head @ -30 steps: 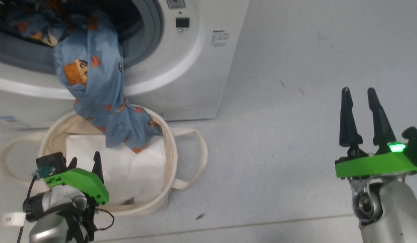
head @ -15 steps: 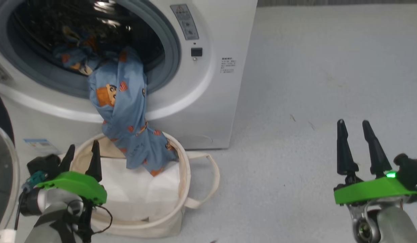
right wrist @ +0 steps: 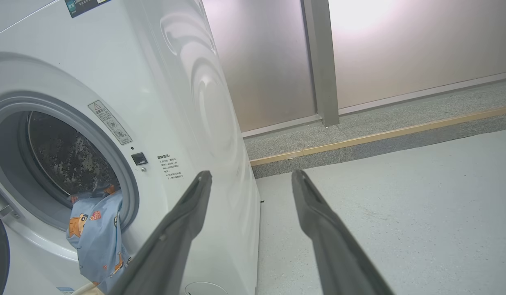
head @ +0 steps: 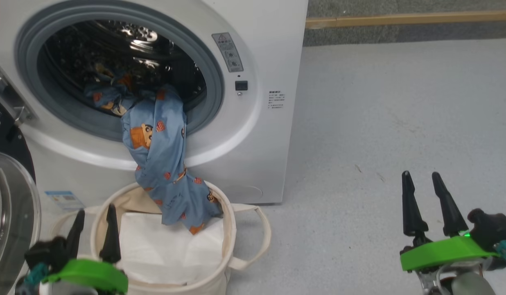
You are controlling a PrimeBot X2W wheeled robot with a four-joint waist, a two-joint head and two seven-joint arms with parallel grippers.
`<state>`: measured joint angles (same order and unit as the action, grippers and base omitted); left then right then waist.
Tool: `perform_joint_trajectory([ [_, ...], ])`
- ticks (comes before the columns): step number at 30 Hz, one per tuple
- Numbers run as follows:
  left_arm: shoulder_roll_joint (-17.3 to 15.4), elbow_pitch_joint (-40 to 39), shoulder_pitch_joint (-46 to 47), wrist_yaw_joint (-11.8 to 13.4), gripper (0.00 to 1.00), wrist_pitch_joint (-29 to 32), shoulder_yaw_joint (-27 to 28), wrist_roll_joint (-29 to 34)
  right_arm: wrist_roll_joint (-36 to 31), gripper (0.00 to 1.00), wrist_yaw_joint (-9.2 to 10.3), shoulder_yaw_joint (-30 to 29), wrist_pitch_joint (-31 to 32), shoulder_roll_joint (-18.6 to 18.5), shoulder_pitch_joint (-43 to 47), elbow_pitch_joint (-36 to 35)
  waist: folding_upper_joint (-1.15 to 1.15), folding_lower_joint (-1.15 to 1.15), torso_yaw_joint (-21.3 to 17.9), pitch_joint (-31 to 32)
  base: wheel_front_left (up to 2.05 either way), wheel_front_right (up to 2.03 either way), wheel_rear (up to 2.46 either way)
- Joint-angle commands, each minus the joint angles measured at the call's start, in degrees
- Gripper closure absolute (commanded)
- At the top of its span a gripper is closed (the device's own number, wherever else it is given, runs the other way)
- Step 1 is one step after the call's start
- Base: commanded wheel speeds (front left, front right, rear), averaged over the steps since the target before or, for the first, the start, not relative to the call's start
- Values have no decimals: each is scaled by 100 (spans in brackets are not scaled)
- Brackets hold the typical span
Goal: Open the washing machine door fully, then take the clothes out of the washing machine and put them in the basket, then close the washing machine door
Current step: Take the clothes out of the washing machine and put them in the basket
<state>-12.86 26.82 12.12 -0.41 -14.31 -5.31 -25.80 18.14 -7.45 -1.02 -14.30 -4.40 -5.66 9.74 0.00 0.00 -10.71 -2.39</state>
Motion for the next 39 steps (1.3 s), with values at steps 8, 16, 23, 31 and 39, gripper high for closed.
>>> perform_joint_trajectory([
  [8, -252, -1015, -472, 358, 0, 119, 277, 69, -146, 0, -3, 179, -70, 32, 16, -144, 0, 0, 10, 177, 0, 0, 0],
  [16, -308, -1454, -676, 439, 0, 333, 278, 8, -294, 0, -3, 333, -70, -6, -9, -109, 0, 0, 51, 259, 0, 0, 0],
  [23, -340, -1591, -763, 498, 0, 417, 227, 25, -273, 0, -3, 536, -70, -73, 2, -70, 0, 0, 43, 283, 0, 0, 0],
  [31, -396, -1679, -760, 595, 0, 430, 238, 62, -203, 0, -3, 624, -70, -129, 9, -120, 0, 0, 39, 282, 0, 0, 0],
  [39, -475, -1719, -664, 634, 0, 469, 292, 11, -303, 0, -3, 578, -70, -129, 19, -155, 0, 0, 33, 265, 0, 0, 0],
])
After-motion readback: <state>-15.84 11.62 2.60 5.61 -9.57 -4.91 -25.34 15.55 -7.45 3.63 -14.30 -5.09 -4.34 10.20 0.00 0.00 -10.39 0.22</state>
